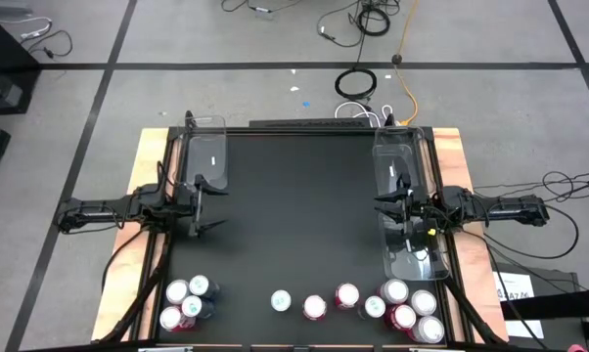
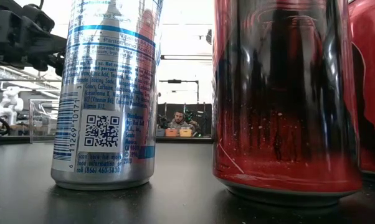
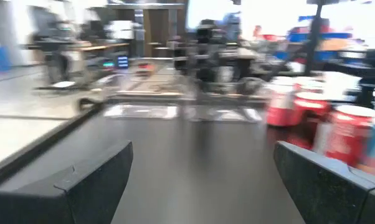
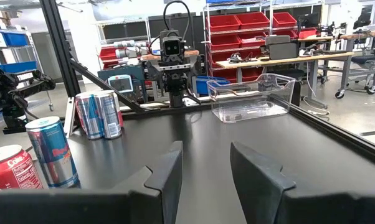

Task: Sort soda cans
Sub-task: Move the top left transparent bin to the middle left of the table

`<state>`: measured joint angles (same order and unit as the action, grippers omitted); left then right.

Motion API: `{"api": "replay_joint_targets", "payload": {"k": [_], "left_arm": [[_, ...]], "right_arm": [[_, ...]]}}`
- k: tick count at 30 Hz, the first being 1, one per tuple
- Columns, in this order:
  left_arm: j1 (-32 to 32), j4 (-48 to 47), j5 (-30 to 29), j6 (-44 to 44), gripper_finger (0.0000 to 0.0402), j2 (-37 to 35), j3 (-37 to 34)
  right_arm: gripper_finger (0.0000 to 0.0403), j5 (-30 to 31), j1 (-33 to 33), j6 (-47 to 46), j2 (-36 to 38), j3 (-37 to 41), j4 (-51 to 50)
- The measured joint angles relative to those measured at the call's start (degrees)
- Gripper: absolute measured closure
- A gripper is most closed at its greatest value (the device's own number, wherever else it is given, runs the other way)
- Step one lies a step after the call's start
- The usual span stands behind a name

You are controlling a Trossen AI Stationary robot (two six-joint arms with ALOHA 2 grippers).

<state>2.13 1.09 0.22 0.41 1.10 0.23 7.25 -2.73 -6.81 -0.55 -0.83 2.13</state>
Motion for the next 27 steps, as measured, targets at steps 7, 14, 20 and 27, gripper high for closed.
{"api": "replay_joint_targets", "payload": {"k": [7,14,20,27], "left_arm": [[0.0,0.9,-7.0,0.0,0.0004,0.0,0.0],[0.0,1.4,-9.4,0.0,0.0004,0.0,0.0],[0.0,1.5,-9.4,-0.1,0.0004,0.0,0.0],[0.0,1.4,-8.7,-13.9,0.0004,0.0,0.0]], "right_arm": [[0.0275,0.0,0.0,0.0,0.0,0.0,0.0],[0.0275,0.0,0.0,0.0,0.0,0.0,0.0],[0.0275,0.0,0.0,0.0,0.0,0.0,0.0],[0.0275,0.0,0.0,0.0,0.0,0.0,0.0]]}}
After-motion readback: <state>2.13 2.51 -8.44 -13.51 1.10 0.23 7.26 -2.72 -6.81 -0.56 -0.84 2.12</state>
